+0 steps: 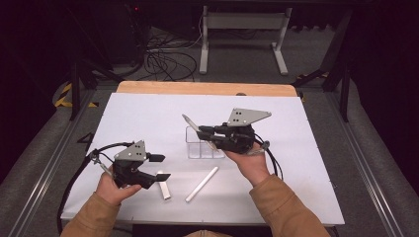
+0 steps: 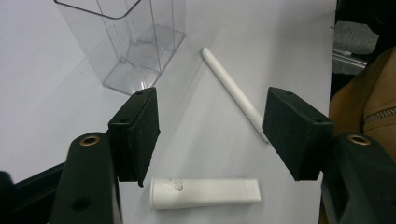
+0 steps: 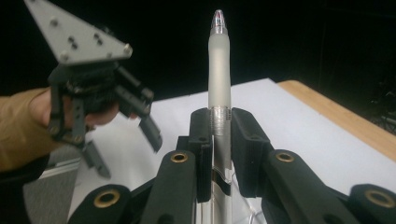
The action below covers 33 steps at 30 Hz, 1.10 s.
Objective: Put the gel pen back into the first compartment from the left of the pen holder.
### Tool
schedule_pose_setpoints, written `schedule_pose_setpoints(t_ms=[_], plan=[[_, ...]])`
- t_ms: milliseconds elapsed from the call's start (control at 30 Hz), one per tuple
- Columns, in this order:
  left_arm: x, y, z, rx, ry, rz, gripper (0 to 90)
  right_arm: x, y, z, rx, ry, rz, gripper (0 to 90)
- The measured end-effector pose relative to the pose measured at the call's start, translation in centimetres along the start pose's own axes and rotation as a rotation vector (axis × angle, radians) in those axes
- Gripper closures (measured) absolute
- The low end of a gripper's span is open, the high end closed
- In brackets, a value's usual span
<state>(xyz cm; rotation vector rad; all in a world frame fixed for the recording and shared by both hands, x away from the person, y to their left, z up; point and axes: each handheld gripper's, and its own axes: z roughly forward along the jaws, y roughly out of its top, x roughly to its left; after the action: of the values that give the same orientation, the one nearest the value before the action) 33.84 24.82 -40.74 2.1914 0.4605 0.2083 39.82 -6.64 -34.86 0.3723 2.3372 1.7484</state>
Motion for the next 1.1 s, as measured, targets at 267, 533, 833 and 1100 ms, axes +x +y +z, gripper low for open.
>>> schedule_pose_setpoints(t_ms=[267, 533, 833, 1100], plan=[[0.0, 0.0, 0.0, 0.009, 0.003, 0.003, 36.8, -0.7, -0.3, 1.3, -0.09, -0.054, 0.042, 79.4], [0.0, 0.0, 0.1, 0.018, 0.003, -0.004, 36.9, -0.7, -0.6, 2.8, -0.129, -0.137, 0.026, 79.2], [0.0, -0.1, 0.2, 0.023, 0.011, -0.001, 37.0, -1.5, -0.9, 4.5, -0.142, -0.16, 0.046, 79.0], [0.0, 0.0, 0.2, 0.022, 0.012, 0.0, 36.9, -1.9, -1.3, 5.8, -0.155, -0.167, 0.051, 78.9]])
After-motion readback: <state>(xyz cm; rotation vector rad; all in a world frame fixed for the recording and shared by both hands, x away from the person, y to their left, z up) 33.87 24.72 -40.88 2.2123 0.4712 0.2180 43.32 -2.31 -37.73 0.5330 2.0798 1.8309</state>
